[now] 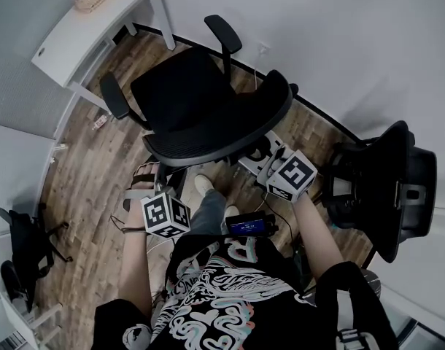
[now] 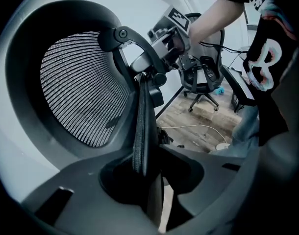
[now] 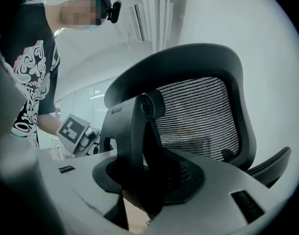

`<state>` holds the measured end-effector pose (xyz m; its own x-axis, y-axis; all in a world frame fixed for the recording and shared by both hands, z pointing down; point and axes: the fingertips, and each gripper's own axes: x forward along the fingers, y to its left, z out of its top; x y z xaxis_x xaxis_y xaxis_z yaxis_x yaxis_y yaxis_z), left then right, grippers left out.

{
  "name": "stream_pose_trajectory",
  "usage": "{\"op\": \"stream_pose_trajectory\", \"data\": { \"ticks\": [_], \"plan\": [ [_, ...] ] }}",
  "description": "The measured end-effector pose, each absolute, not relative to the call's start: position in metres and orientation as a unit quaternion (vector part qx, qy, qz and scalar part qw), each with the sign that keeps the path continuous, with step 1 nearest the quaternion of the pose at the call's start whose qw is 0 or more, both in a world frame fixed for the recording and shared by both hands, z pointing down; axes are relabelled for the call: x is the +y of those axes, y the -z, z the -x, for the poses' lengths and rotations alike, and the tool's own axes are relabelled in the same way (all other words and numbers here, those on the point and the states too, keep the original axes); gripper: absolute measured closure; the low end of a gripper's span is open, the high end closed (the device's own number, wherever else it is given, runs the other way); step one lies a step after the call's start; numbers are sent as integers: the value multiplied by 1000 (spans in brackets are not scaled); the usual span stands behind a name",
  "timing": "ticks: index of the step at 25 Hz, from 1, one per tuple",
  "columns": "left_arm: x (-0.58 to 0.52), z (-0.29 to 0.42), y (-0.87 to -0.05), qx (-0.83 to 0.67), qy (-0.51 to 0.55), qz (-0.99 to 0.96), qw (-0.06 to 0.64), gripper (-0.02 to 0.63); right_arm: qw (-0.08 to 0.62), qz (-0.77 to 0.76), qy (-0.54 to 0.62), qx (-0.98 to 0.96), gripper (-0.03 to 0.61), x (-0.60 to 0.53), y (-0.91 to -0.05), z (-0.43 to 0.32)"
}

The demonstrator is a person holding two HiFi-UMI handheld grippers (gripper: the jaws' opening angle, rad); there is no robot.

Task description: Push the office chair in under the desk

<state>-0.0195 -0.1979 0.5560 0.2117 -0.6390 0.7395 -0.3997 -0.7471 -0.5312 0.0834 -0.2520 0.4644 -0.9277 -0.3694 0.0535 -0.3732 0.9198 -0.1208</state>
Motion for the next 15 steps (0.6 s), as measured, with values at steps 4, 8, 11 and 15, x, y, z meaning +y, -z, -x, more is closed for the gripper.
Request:
{"op": "stream_pose_trajectory", "data": {
  "ticks": [4,8,11,15],
  "plan": [
    [-205,29,-558,337,531,769,117,476,2,-197,-66,-978,402,-260,-466,-75],
    [-215,49,-556,337,529,769,124,477,-6,-201,-62,-978,405,-269,-462,-56],
    [-224,75,-550,337,526,770,133,477,-3,-204,-62,-977,405,-278,-457,-30],
    [-229,88,-551,336,524,770,141,479,-4,-206,-61,-977,407,-281,-458,-17]
  ]
}}
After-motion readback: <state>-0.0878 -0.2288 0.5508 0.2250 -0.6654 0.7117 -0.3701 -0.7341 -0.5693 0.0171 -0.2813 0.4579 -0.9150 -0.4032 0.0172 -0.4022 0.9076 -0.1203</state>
